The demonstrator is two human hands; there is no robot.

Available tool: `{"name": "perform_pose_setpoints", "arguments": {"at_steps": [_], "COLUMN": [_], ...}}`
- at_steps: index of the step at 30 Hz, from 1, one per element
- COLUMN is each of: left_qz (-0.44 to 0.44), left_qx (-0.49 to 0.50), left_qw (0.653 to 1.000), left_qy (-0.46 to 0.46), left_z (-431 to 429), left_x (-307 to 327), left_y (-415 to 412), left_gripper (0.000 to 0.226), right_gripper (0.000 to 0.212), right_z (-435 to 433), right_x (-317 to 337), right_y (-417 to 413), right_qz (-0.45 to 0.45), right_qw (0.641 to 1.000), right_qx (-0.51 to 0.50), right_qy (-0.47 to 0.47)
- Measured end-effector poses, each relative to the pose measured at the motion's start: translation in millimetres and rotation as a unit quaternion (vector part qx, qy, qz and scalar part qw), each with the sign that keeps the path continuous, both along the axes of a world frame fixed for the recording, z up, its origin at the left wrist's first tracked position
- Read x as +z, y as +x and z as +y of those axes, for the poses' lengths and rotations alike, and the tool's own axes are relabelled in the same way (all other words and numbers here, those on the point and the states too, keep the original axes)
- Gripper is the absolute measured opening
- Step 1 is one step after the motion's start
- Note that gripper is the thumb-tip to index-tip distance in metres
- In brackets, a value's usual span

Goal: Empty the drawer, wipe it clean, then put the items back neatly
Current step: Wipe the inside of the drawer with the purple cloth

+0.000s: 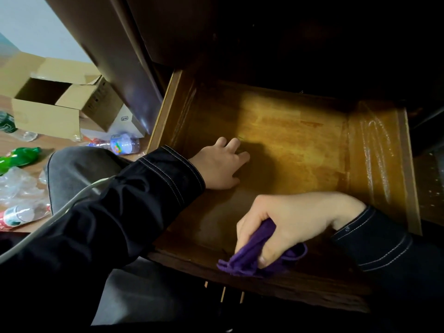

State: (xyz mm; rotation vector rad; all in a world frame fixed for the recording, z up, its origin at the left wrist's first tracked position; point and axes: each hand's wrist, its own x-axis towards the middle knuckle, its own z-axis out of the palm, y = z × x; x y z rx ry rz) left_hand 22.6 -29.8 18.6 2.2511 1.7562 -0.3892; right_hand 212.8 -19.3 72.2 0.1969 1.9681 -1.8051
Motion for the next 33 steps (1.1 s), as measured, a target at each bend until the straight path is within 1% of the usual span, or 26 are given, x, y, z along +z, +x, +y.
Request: {"name": "perform_pose_setpoints", "arguments": {"at_steps": [4, 8, 10, 11, 14, 15, 16, 17, 20, 21, 22, 23, 25, 27, 29, 32, 33], "left_qz": [-0.002, -0.004, -0.003, -0.004, -0.004, -0.004, -0.005, -0.006, -0.004, -0.003, -0.004, -0.004, -0.002, -0.002, 0.0, 0.002, 0.002], "left_qx": [0.002, 0.003, 0.003, 0.003, 0.004, 0.003, 0.003, 0.003, 0.0, -0.001, -0.001, 0.0, 0.001, 0.001, -0.001, 0.001, 0.002], "left_qw": [1.0, 1.0, 1.0, 1.0, 1.0, 1.0, 1.0, 1.0, 1.0, 1.0, 1.0, 1.0, 1.0, 1.0, 1.0, 1.0, 1.0], "left_qy": [0.009, 0.006, 0.007, 0.007, 0.01, 0.01, 0.01, 0.009, 0.009, 0.009, 0.009, 0.009, 0.011, 0.009, 0.008, 0.008, 0.008], "left_z": [0, 0, 0, 0, 1, 1, 1, 0, 0, 1, 1, 1, 1, 1, 0, 0, 0], "left_x": [1, -1, -1, -1, -1, -1, -1, -1, -2, -2, -2, -2, -1, -1, -1, -1, -1], "left_y": [1, 0, 0, 0, 0, 0, 0, -1, -3, -2, -2, -1, -1, -1, -1, -1, 0], "left_gripper": [0.056, 0.058, 0.057, 0.057, 0.055, 0.055, 0.055, 0.055, 0.056, 0.056, 0.056, 0.055, 0.054, 0.054, 0.054, 0.055, 0.056], "right_gripper": [0.029, 0.031, 0.03, 0.028, 0.02, 0.019, 0.018, 0.019, 0.024, 0.025, 0.024, 0.021, 0.017, 0.02, 0.02, 0.024, 0.024], "right_z": [-12, 4, 5, 0, -19, -22, -20, -15, 3, 4, 2, -3, -13, -16, -9, 3, 3], "right_x": [-9, -3, -4, -7, -22, -24, -24, -20, -7, -6, -9, -14, -26, -30, -23, -11, -10], "right_y": [-12, 1, 2, -1, -15, -17, -17, -14, 0, 2, 2, -1, -11, -17, -14, -2, 0], "right_qz": [0.02, -0.001, -0.023, -0.027, -0.04, -0.047, -0.048, -0.045, -0.049, -0.051, -0.054, -0.058, -0.071, -0.095, -0.098, -0.103, -0.102], "right_qw": [0.999, 0.999, 0.998, 0.997, 0.98, 0.974, 0.973, 0.976, 0.992, 0.993, 0.993, 0.989, 0.973, 0.962, 0.967, 0.985, 0.988], "right_qx": [-0.035, 0.019, 0.023, 0.015, 0.018, 0.029, 0.041, 0.048, 0.046, 0.04, 0.035, 0.035, 0.066, 0.094, 0.096, 0.063, 0.05], "right_qy": [0.036, 0.039, 0.046, 0.069, 0.194, 0.22, 0.224, 0.207, 0.109, 0.094, 0.103, 0.132, 0.209, 0.239, 0.214, 0.122, 0.108]}}
